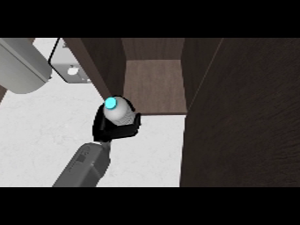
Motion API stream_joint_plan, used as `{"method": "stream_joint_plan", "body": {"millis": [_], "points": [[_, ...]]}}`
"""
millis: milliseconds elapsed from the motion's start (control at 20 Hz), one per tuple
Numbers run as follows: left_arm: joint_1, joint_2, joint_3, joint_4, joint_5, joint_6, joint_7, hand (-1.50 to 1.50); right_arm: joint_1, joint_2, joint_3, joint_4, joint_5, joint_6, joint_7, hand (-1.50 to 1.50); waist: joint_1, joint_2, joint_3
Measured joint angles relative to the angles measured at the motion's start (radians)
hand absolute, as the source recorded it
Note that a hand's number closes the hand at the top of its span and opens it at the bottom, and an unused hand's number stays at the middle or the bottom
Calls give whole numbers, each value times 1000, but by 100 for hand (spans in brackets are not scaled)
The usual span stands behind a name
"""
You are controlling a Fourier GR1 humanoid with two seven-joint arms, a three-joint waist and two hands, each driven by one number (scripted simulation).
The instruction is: Pick up the bottled water, place it into the cabinet and close the cabinet
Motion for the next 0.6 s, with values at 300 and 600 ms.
{"method": "stream_joint_plan", "body": {"millis": [300,600], "points": [[-131,0,-104,-53,49,192,112,150,-21,1,-36,8,-5,3,-6,-150,-7,3,0],[-310,0,-157,55,75,333,176,150,-19,-7,-83,5,-23,26,-14,-150,-23,9,0]]}}
